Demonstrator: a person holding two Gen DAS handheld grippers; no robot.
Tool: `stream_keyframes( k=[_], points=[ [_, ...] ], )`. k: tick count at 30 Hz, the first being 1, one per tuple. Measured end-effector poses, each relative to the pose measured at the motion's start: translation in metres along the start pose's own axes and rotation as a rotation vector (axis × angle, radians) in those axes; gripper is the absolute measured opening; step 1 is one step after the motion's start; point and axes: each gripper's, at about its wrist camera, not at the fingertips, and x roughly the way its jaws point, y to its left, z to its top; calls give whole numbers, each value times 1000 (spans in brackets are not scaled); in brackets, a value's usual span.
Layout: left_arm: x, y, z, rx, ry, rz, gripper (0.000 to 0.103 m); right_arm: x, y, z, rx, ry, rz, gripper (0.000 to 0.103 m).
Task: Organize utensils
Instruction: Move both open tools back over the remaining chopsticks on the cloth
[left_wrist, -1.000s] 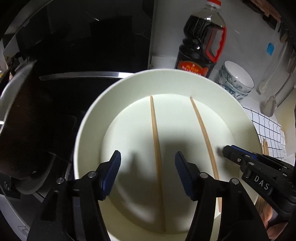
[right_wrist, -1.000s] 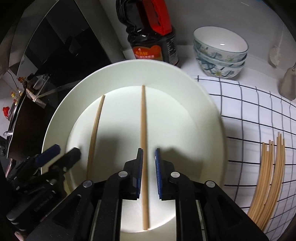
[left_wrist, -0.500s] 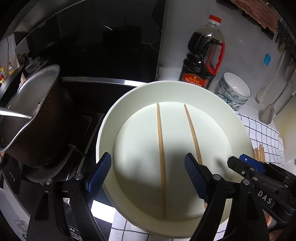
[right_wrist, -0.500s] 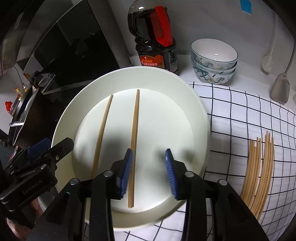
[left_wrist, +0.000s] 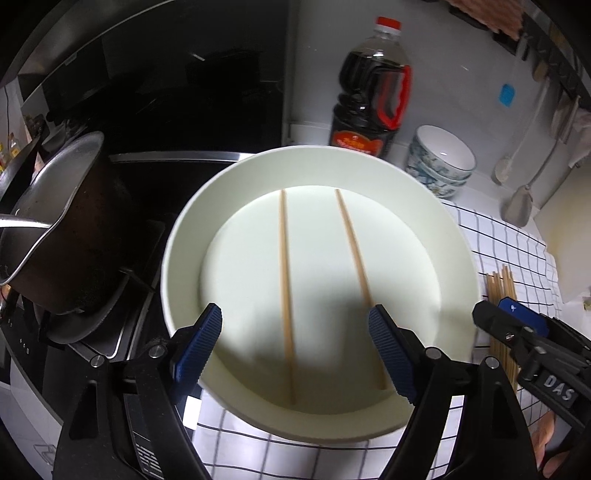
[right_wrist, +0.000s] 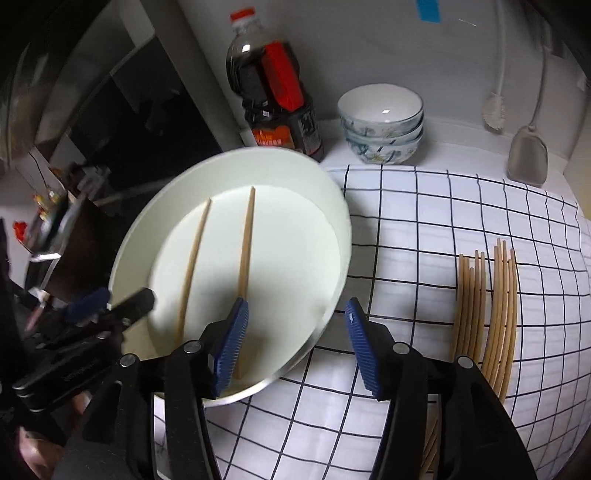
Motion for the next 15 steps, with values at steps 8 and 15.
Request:
stream_keyframes(
  k=[8, 15],
  points=[
    [-11, -32, -2, 24, -20, -32, 82, -32, -29, -6, 13, -49, -29, 54],
    [-16, -62, -7, 46, -18, -60, 82, -49, -67, -19, 63, -51, -52, 54]
  ],
)
